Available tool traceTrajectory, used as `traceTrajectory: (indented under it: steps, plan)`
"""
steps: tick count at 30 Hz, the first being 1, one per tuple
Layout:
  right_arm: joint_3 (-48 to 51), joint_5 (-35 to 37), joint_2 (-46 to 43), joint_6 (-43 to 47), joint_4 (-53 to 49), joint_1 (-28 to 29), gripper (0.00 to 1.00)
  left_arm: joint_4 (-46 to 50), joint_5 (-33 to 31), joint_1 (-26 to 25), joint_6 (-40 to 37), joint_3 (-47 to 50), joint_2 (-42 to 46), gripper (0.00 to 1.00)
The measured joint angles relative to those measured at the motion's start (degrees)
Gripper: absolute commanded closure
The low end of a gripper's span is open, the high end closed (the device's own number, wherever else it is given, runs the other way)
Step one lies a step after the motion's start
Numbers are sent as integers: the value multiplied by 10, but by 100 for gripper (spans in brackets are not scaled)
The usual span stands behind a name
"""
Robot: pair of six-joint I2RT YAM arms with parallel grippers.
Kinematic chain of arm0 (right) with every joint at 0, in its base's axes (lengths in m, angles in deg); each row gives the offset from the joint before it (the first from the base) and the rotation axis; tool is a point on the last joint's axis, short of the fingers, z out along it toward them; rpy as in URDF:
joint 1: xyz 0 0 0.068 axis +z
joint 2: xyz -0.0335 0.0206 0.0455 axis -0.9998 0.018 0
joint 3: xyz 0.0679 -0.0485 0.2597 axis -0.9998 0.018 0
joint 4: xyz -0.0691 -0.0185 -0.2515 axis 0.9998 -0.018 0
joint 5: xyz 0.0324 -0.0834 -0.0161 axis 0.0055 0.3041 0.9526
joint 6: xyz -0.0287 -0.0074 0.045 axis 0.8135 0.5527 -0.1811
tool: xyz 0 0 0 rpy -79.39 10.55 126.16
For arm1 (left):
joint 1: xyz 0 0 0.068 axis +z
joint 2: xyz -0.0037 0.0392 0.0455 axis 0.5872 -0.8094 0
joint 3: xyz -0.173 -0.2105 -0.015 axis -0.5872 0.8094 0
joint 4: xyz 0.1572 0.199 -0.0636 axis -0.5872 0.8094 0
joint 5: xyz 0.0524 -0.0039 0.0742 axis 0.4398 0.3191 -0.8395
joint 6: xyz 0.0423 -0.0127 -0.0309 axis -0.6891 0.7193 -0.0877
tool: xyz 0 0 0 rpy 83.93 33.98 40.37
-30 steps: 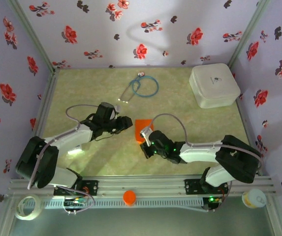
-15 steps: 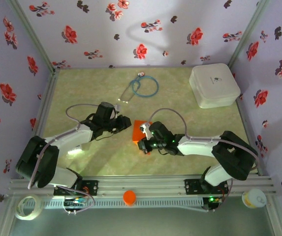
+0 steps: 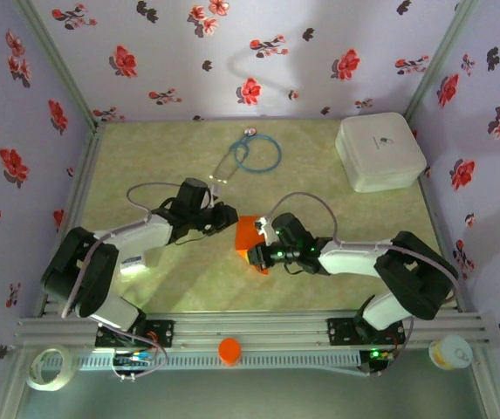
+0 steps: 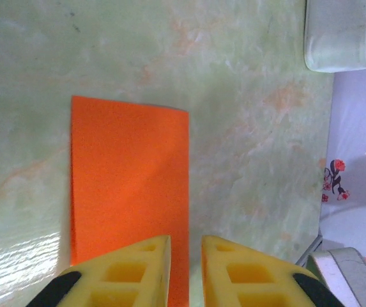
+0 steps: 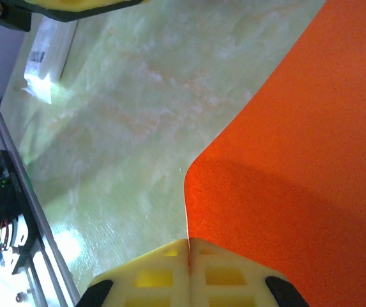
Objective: Fold a paper plane with a square sheet of paper (pick it up from the middle)
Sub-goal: Third fold the triangle at the center of the table.
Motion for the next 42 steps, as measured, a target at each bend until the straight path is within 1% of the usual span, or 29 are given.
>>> traceTrajectory:
  steps: [5, 8, 15, 19, 25, 32, 42]
  plan:
    - [2, -14, 7, -14, 18, -7, 97, 1, 17, 0, -2, -37, -35, 81]
    - [6, -19, 7, -16, 22, -7, 96, 3, 29, 0, -5, -57, -60, 84]
    - [11, -23, 10, -15, 21, -7, 96, 31, 58, -3, -28, -110, -130, 87]
    - [20, -23, 10, -16, 22, -7, 96, 43, 67, -14, -39, -136, -168, 89]
    - [28, -23, 23, -20, 34, -10, 96, 50, 73, -30, -47, -153, -215, 90]
    - [28, -24, 30, -29, 37, -12, 97, 83, 68, -31, -66, -162, -247, 91]
    - [28, -24, 31, -39, 36, -31, 97, 118, 48, -36, -99, -182, -250, 91]
